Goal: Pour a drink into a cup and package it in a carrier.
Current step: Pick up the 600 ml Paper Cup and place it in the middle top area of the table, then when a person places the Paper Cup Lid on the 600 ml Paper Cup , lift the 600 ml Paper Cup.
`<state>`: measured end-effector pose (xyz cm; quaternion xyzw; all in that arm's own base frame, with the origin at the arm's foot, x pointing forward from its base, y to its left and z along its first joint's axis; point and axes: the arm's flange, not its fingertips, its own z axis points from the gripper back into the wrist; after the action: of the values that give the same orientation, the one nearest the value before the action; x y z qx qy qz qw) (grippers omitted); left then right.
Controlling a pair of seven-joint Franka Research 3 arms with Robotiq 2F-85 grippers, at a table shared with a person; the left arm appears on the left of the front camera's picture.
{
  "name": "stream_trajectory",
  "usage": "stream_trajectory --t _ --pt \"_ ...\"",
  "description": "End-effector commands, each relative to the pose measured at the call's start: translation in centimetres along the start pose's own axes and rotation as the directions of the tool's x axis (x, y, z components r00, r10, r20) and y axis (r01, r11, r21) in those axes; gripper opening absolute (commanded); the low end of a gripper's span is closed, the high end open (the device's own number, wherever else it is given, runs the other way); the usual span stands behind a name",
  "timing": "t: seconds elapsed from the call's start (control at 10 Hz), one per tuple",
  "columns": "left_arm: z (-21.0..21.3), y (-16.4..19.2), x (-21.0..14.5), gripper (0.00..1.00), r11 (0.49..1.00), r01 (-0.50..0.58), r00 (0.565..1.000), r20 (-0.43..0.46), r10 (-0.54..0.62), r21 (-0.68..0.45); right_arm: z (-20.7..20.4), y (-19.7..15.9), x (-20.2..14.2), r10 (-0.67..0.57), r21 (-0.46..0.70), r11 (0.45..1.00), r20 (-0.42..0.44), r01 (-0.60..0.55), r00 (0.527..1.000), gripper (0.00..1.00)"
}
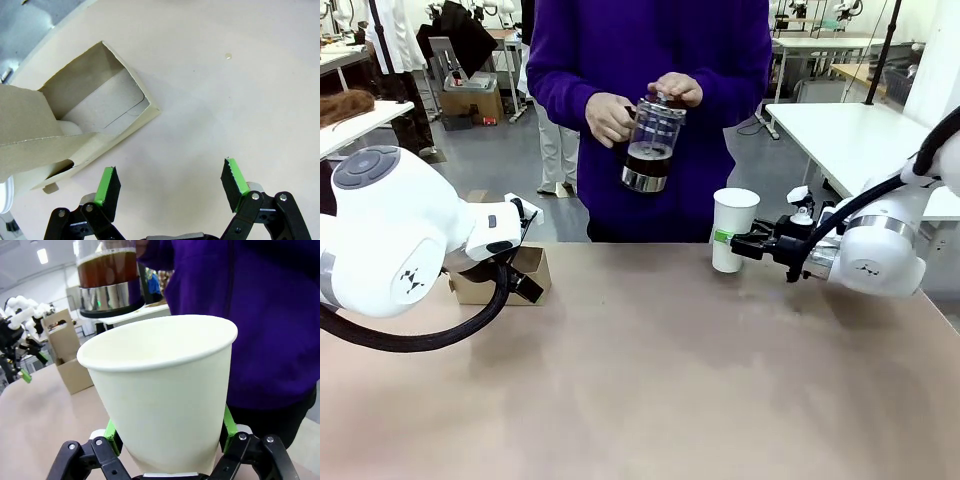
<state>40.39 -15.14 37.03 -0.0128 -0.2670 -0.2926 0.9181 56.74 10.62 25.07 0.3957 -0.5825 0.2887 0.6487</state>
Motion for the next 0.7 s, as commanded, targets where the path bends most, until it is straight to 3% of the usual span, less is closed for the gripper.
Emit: stream_trajectory --t 0.0,0.1,0.2,0.6 --pt "0.0 0.0 0.0 1.00 1.000 -0.001 1.000 0.001 0.001 -0.002 -0.9 -0.9 0.3 0.045 -0.034 0.998 0.019 -0.044 0.999 0.87" --pt "0.0 0.0 0.0 1.00 1.000 -0.001 1.000 0.001 0.001 -0.002 -0.3 -1.2 1.0 0.057 0.006 0.998 -0.019 -0.057 0.998 0.87" --pt "0.0 0.0 0.0 1.00 1.000 -0.001 1.000 0.001 0.001 -0.002 -0.4 -0.7 -0.2 0.008 -0.003 1.000 0.003 -0.008 1.000 0.87" --pt "0.0 0.0 0.0 1.00 1.000 -0.001 1.000 0.001 0.001 -0.002 -0.4 -0.7 -0.2 0.008 -0.003 1.000 0.003 -0.008 1.000 0.87"
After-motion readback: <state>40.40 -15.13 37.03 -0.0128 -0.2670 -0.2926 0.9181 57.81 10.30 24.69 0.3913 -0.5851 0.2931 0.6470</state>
